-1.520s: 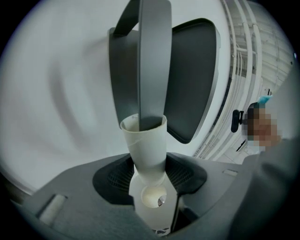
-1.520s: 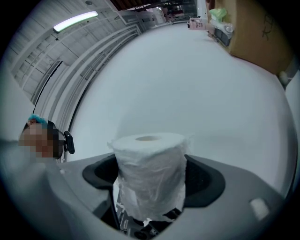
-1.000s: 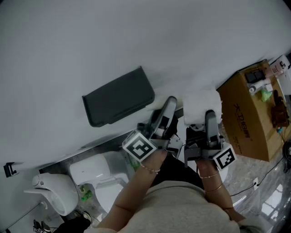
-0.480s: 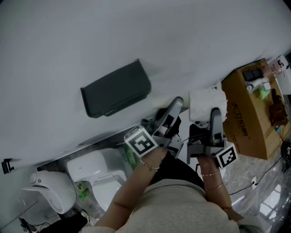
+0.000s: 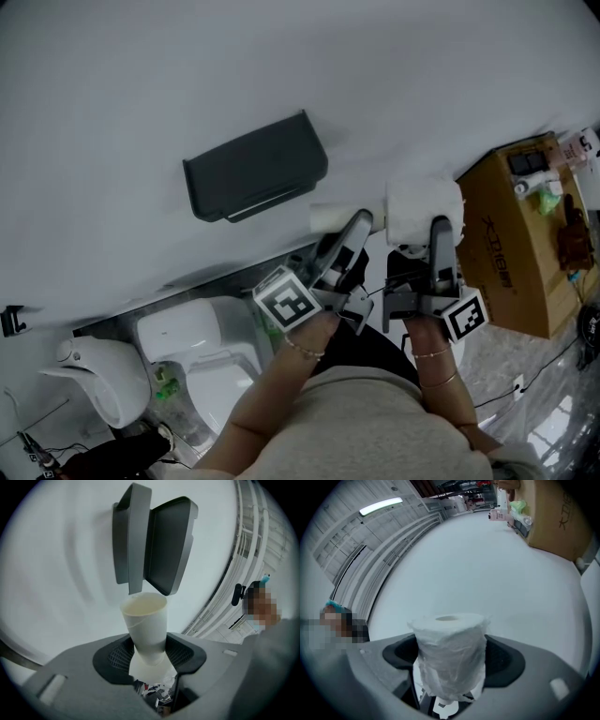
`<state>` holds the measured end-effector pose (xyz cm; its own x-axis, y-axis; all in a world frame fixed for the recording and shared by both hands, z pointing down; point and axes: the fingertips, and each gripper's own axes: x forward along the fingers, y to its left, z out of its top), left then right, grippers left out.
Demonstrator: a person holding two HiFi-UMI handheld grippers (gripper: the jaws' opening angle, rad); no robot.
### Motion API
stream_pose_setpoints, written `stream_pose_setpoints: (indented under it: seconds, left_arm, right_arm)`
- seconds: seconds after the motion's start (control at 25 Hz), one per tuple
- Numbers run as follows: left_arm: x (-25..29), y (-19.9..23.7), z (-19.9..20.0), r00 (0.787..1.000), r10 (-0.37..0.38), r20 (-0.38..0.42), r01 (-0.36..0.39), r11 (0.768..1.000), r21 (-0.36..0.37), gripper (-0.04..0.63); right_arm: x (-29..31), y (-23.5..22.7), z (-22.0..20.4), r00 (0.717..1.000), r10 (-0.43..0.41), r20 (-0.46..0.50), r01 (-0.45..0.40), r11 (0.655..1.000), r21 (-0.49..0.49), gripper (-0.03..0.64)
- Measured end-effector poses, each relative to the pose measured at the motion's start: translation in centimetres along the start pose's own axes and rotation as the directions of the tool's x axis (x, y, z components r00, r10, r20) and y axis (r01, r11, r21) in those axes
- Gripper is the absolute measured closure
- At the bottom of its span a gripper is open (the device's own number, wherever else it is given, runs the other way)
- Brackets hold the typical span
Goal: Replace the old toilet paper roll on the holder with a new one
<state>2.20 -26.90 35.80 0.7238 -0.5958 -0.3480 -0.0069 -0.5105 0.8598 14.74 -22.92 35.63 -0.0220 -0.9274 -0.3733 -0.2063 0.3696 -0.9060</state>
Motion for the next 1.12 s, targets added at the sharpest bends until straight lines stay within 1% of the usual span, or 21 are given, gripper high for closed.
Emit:
stream_pose_setpoints:
  seconds: [0.08,0.32,0.56,0.84,1.12]
  left_arm:
    - [-0.4,-0.5,-0.3,1.0,0.005,0.004,-0.005,1.0,0.003,0.382]
    - [-0.9,0.5,-0.3,1.0,0.03,0.006,-0.03,0.999,0.014,0.382]
    - [-1.3,1.2,-0.3,0.997,0.067,0.033,-0.068,0.998,0.013,0.382]
    - [-1.4,1.1,-0.1,0.995,0.084,0.054,-0.085,0.996,0.023,0.382]
    - [-1.6,1.0,0.3,0.993,0.085,0.083,-0.087,0.996,0.026,0.382]
  right_arm:
    - [-0.1,0.3,0.0,1.0,0.009,-0.007,-0.009,1.0,0.012,0.202]
    - [1.3,0.1,-0.5,0.999,0.028,-0.041,-0.027,0.999,0.029,0.202]
    - [2.4,-0.6,-0.4,0.997,0.038,-0.063,-0.035,0.998,0.048,0.202]
    - [3.4,-1.0,-0.7,0.995,0.046,-0.089,-0.04,0.997,0.068,0.202]
    - [4.3,-0.9,-1.3,0.99,0.063,-0.123,-0.054,0.996,0.071,0.202]
